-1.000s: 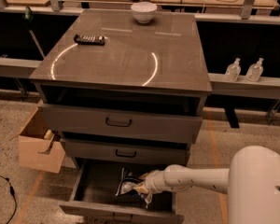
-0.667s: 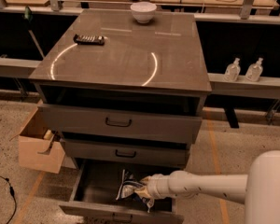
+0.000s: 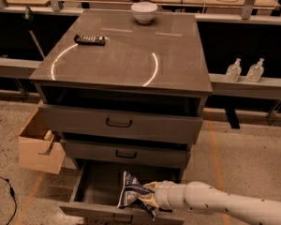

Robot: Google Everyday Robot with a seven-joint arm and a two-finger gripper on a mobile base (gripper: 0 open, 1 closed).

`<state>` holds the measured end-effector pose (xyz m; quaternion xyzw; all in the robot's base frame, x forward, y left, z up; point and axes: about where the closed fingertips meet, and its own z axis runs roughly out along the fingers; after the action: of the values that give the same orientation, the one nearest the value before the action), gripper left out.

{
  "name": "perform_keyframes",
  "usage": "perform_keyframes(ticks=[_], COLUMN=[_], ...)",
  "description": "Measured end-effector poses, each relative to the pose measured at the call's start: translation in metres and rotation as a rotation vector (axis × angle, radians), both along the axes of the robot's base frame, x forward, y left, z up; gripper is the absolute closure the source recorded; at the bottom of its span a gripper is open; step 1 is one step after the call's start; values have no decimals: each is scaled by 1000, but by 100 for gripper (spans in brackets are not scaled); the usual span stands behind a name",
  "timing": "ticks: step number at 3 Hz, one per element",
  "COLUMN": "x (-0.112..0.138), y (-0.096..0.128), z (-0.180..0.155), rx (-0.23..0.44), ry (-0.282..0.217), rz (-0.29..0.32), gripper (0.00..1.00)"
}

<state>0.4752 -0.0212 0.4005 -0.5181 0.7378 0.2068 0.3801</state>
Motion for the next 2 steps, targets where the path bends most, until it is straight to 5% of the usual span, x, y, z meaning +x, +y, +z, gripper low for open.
perform_keyframes(ticks=[2], x=[-14], y=[-15], z=[104], rx=[161], ry=[-119], rz=[79], gripper=[100])
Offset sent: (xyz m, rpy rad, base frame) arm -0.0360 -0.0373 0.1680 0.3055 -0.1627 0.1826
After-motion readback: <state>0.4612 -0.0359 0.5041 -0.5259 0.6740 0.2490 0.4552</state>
